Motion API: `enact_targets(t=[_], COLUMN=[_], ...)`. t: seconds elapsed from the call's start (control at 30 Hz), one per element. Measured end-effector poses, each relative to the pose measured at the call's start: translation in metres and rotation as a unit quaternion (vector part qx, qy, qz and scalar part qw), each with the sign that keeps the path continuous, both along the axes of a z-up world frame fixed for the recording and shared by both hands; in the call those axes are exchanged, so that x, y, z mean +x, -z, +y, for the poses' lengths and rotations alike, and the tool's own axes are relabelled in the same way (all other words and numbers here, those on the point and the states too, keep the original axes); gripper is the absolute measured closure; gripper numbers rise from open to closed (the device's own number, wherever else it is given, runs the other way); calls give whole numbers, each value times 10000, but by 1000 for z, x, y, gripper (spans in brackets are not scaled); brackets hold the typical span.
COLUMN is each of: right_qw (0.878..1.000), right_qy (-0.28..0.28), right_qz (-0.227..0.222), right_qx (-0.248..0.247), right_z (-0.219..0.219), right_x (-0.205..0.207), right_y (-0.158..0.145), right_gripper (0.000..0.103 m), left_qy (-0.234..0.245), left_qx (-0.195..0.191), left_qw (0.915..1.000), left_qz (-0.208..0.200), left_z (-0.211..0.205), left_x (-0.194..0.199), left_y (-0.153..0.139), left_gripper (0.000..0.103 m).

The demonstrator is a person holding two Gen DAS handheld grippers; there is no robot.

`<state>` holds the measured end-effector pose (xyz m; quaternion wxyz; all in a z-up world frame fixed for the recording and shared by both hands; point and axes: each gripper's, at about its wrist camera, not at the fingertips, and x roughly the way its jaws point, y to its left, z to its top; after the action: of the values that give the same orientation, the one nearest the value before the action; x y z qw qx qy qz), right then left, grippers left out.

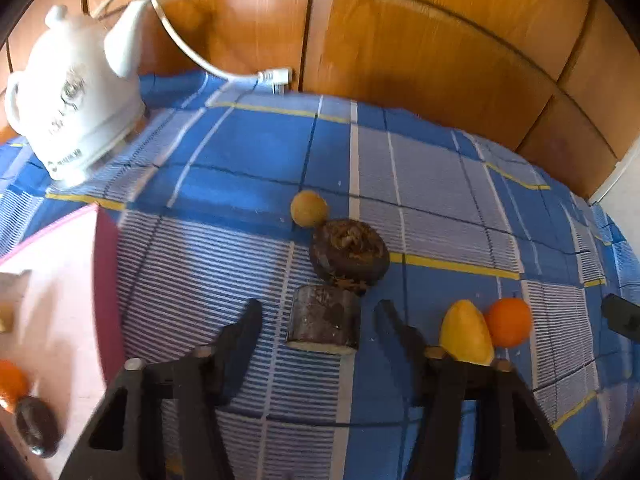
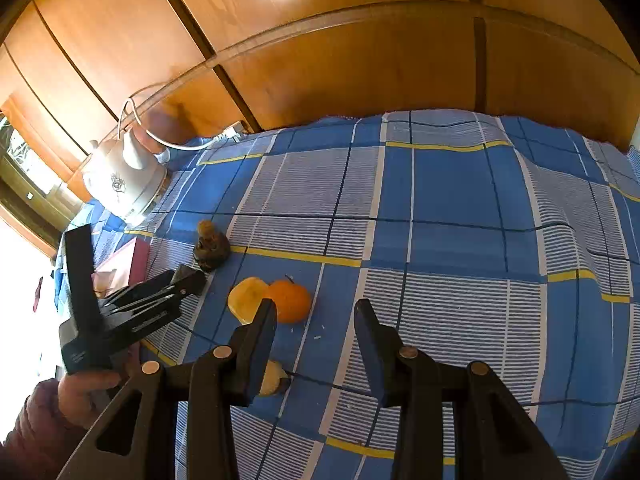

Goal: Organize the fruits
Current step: 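Grasp the bark-covered wood slice with the left tool, then lift the wood slice with left tool while right tool grasps the small tan round fruit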

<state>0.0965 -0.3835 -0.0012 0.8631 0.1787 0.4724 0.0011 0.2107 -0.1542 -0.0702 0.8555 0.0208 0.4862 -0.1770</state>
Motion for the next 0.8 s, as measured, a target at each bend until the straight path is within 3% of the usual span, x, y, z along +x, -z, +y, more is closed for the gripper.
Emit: enact_targets(t=[0.17,0.37,0.47,0.63,0.8], right_qw=[10000,10000,9999,9983,9942], right_qy=[-8,-36,-152,-548,-1057], right_qz=[32,28,8,-43,142], right_qx=[-66,-71,-72,-188,114], right_z=[-1,-1,4,21,37], right_x=[1,-1,-1,-1,1], right_y=[2,3,4,7,20], right_gripper=[62,62,62,62,62], left_qy=[17,277,409,439,465], left_qx=[-197,-273,-87,70,-161], left_qw=[9997,9969,9949,9914,9921], left_qz=[-110,-683,-916,-1229,-1151], left_z=[3,4,1,-2,5], left_x=[-21,-98,-128,-144,-140], left_y=[-3,-10,2,16,18], left_gripper=[67,67,67,67,68])
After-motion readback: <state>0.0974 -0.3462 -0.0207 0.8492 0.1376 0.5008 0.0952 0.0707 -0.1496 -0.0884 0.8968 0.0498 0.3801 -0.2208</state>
